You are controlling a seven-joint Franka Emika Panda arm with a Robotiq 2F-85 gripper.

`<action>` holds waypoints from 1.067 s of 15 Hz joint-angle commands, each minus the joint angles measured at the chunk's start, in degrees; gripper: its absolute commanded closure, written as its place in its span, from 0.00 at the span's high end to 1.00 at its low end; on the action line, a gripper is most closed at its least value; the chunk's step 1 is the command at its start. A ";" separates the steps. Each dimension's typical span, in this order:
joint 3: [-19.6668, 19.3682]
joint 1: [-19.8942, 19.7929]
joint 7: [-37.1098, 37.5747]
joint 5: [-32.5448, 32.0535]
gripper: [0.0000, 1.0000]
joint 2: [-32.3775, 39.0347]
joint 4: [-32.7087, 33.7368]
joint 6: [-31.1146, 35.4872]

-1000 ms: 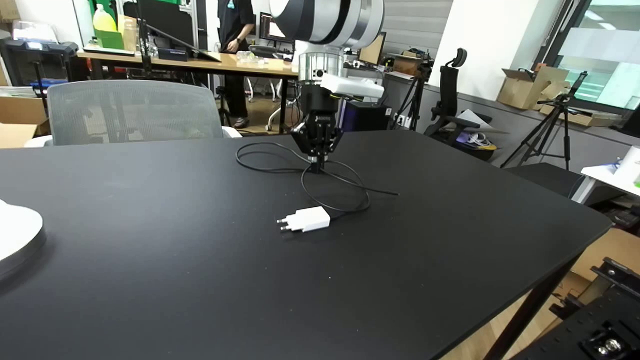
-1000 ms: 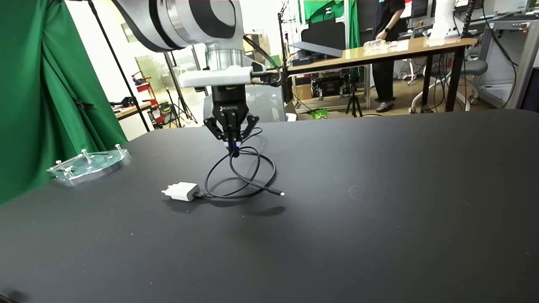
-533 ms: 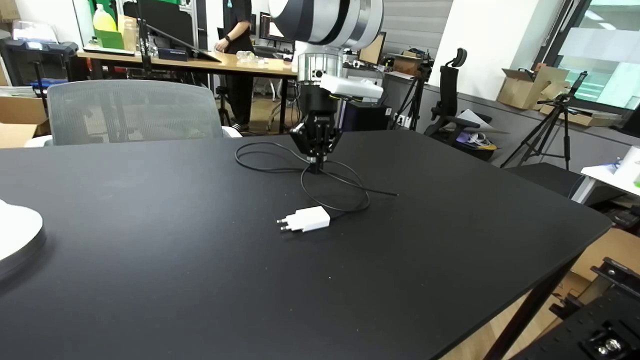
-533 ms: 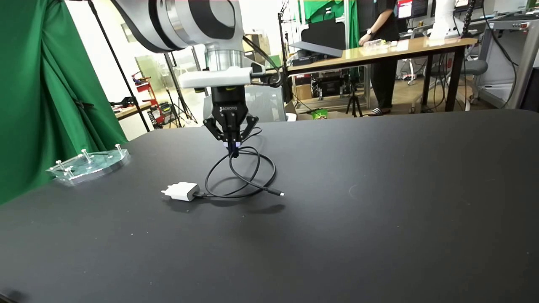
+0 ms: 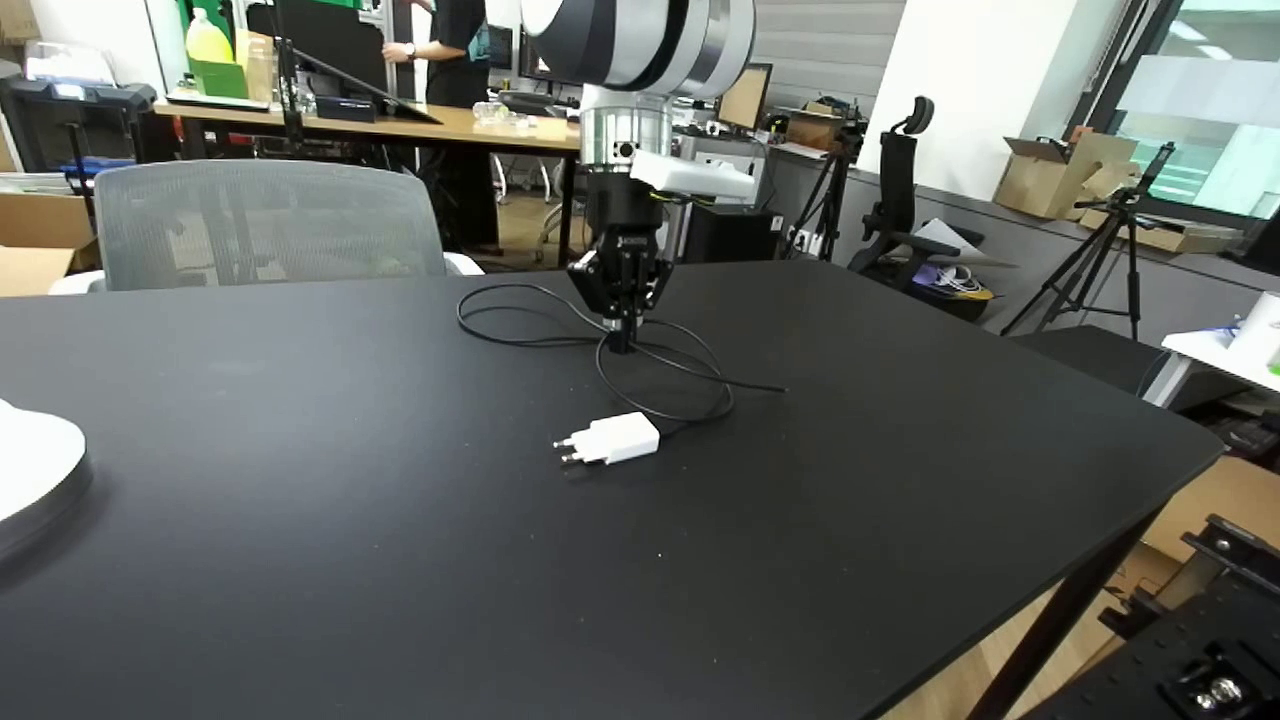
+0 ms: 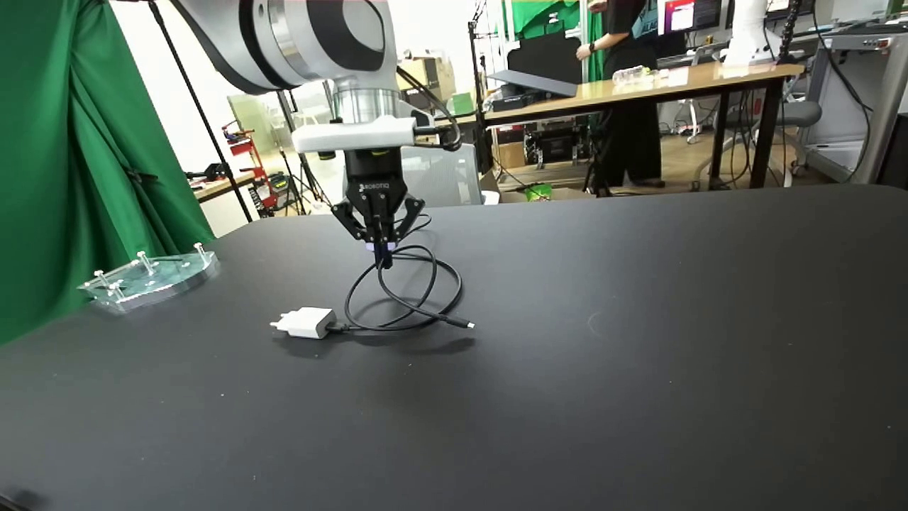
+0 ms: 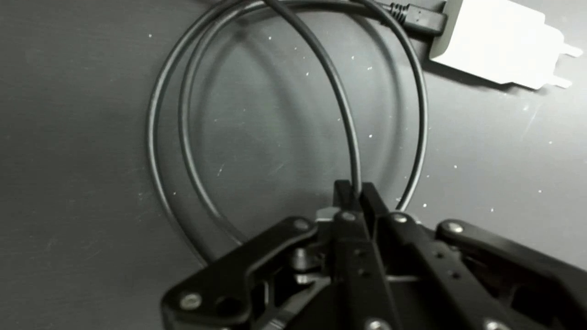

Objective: Fold the charger on the table

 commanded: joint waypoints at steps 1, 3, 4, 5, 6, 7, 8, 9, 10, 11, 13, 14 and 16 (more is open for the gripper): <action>0.86 -0.03 -0.60 -1.60 0.38 -2.42 -3.16 0.60; 1.20 0.00 -1.32 -2.06 0.52 -3.49 -4.54 0.99; 1.39 -0.01 -1.81 -2.41 0.58 -4.31 -5.43 1.17; 1.56 0.01 -2.27 -2.98 0.65 -5.23 -6.36 1.30; 1.87 -0.15 -3.27 -3.24 0.73 -6.40 -7.40 1.16; 1.95 -0.16 -3.88 -3.71 0.78 -7.42 -8.25 0.63; 2.13 -0.30 -5.06 -4.24 0.86 -8.79 -9.27 0.07; 2.13 -0.32 -5.58 -4.49 0.92 -9.96 -10.19 0.02; 2.03 -0.24 -5.85 -4.89 0.98 -11.17 -10.95 -0.44; 2.00 -0.23 -6.49 -5.33 1.00 -12.14 -11.57 -1.07; 2.18 -0.51 -8.55 -5.69 1.00 -13.93 -12.70 -2.40; 2.31 -0.75 -9.73 -5.66 1.00 -14.61 -13.06 -2.85; 2.63 -1.24 -13.57 -5.78 1.00 -15.58 -13.56 -4.47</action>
